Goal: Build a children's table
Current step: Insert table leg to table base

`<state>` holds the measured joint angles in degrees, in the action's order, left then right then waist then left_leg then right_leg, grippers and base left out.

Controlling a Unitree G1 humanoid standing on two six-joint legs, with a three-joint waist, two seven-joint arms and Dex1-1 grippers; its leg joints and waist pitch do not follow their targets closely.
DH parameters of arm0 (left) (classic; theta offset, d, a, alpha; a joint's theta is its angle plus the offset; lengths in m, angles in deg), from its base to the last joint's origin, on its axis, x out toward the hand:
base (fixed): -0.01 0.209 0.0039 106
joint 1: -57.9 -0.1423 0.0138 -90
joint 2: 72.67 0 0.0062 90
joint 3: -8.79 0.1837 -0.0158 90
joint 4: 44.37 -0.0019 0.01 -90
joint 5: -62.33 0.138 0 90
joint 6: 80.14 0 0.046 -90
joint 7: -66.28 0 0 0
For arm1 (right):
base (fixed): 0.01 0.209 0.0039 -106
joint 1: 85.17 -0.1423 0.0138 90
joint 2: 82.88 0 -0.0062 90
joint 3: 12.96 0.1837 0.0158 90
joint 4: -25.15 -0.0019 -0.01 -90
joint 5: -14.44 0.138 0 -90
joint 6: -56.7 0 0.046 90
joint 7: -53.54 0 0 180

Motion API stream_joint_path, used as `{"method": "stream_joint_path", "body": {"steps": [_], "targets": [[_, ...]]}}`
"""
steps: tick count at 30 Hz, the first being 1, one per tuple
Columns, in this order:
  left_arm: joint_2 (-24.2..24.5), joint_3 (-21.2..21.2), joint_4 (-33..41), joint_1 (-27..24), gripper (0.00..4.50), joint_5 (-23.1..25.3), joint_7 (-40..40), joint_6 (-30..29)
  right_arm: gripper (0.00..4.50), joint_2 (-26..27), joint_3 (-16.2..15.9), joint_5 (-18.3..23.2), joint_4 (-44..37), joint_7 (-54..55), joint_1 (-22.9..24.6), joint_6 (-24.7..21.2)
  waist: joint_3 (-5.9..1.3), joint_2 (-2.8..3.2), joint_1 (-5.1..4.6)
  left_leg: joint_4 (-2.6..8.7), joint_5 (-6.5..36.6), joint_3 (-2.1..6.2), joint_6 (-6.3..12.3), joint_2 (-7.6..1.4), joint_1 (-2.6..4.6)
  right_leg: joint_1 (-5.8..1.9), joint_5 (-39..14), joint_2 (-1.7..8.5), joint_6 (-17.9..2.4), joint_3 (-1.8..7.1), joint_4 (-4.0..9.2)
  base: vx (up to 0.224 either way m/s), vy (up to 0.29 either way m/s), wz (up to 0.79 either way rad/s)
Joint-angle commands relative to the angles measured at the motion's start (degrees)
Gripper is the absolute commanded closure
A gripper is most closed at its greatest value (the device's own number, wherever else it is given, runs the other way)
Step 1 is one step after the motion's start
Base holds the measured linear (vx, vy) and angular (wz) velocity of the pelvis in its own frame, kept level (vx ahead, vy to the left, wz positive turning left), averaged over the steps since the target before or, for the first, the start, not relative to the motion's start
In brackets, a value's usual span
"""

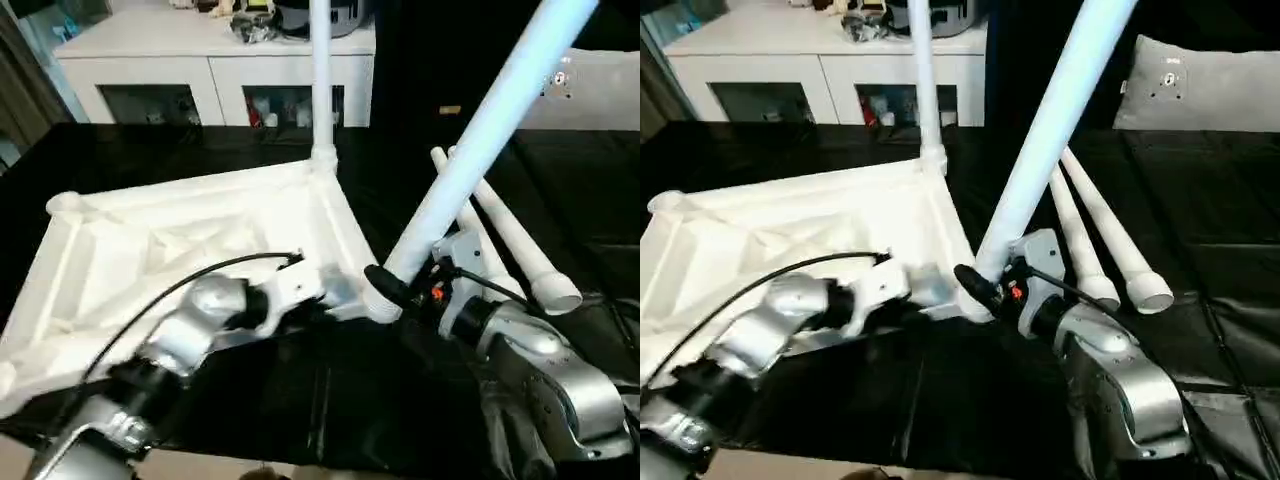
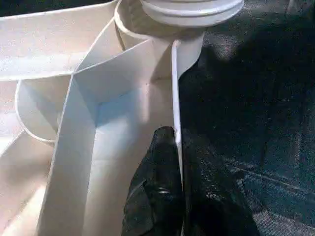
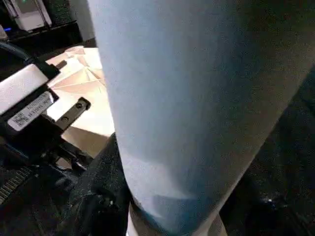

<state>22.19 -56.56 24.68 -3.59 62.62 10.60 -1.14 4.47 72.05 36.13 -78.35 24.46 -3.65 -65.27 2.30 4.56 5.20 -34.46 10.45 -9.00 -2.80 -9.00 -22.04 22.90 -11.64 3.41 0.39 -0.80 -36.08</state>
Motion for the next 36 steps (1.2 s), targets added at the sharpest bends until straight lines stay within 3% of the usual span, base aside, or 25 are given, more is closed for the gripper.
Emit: {"method": "stream_joint_path", "body": {"steps": [1, 4, 8, 11, 17, 18, 27, 32, 36], "targets": [[-0.5, -0.9, -0.14, -0.55, 4.5, -1.66, 0.44, 1.22, 2.59, -0.11, -0.04, -0.19, -0.56, -0.38, -0.55, -0.36, -3.26, -1.02, 0.3, 3.97, 11.49, 0.97, -0.07, -2.78, 0.55, -2.39, -14.94, 4.11, -9.03, 2.02, 5.16, 0.0, 0.0, 0.0], [0.43, -1.23, -0.44, -0.93, 3.95, -2.18, -1.76, 0.97, 2.59, -0.27, 0.07, -0.23, -0.08, -0.55, -0.67, -0.03, -3.33, -0.96, 0.28, 4.03, 11.33, 1.0, 0.16, -2.79, 0.52, -2.31, -14.21, 4.02, -9.11, 1.93, 5.07, 0.0, 0.0, 0.0], [0.34, -2.3, -2.7, -0.94, 3.7, -0.95, -0.42, 4.06, 2.59, -0.26, 0.13, -0.38, 0.49, -0.64, -1.02, 0.31, -3.35, -0.87, 0.19, 4.08, 12.1, 1.0, 0.17, -2.86, 0.5, -2.28, -13.13, 3.99, -9.61, 1.85, 5.05, 0.0, 0.0, 0.0], [-0.1, -2.78, -3.61, -0.69, 3.53, -1.7, -1.0, 4.08, 2.59, -0.34, 0.26, -0.3, 0.84, -0.77, -1.45, 0.34, -3.22, -1.01, 0.17, 4.13, 12.98, 0.93, 0.08, -2.86, 0.62, -2.19, -15.27, 4.14, -9.37, 1.91, 5.27, 0.0, 0.0, 0.0], [-1.74, -3.9, -5.6, -0.58, 3.53, -3.0, -0.92, 3.94, 2.59, -0.52, 0.66, -0.24, 1.82, -1.09, -2.32, 0.6, -3.14, -1.24, 0.14, 4.26, 13.4, 0.96, -0.06, -2.95, 0.64, -2.06, -17.26, 4.21, -8.93, 1.98, 5.44, 0.0, 0.0, 0.0], [-1.75, -3.65, -6.47, -0.55, 3.81, -2.44, -0.72, 4.65, 2.59, -0.52, 0.67, -0.37, 2.14, -0.97, -2.6, 0.59, -3.12, -1.27, 0.16, 4.24, 13.34, 0.93, -0.03, -2.95, 0.65, -2.03, -17.15, 4.2, -8.9, 2.01, 5.47, 0.0, 0.0, 0.0], [0.28, -0.8, -9.54, 0.82, 4.43, 2.48, -1.75, 7.18, 2.59, -2.01, -0.49, -1.95, 5.71, -1.59, -6.47, -1.81, -2.89, -1.19, -0.08, 4.51, 15.27, 1.04, -0.87, -2.93, 0.84, -1.87, -21.66, 4.27, -7.44, 2.09, 5.88, 0.0, 0.0, 0.0], [1.12, 0.85, -10.41, 1.66, 4.5, 4.57, -2.67, 8.45, 2.59, -3.55, -1.85, -2.61, 8.24, -3.31, -8.55, -3.19, -2.95, -1.23, -0.15, 4.51, 15.08, 1.06, -0.96, -2.99, 0.79, -1.92, -20.28, 4.27, -8.04, 2.08, 5.75, 0.0, 0.0, 0.0], [1.33, 0.84, -9.77, 1.97, 4.5, 3.51, -5.23, 9.34, 2.59, -4.88, -3.35, -2.94, 11.11, -6.4, -10.88, -4.59, -2.93, -1.59, -0.11, 4.41, 14.53, 0.92, -0.65, -3.04, 0.79, -1.98, -19.7, 4.35, -8.71, 2.11, 5.73, 0.0, 0.0, 0.0]]}}
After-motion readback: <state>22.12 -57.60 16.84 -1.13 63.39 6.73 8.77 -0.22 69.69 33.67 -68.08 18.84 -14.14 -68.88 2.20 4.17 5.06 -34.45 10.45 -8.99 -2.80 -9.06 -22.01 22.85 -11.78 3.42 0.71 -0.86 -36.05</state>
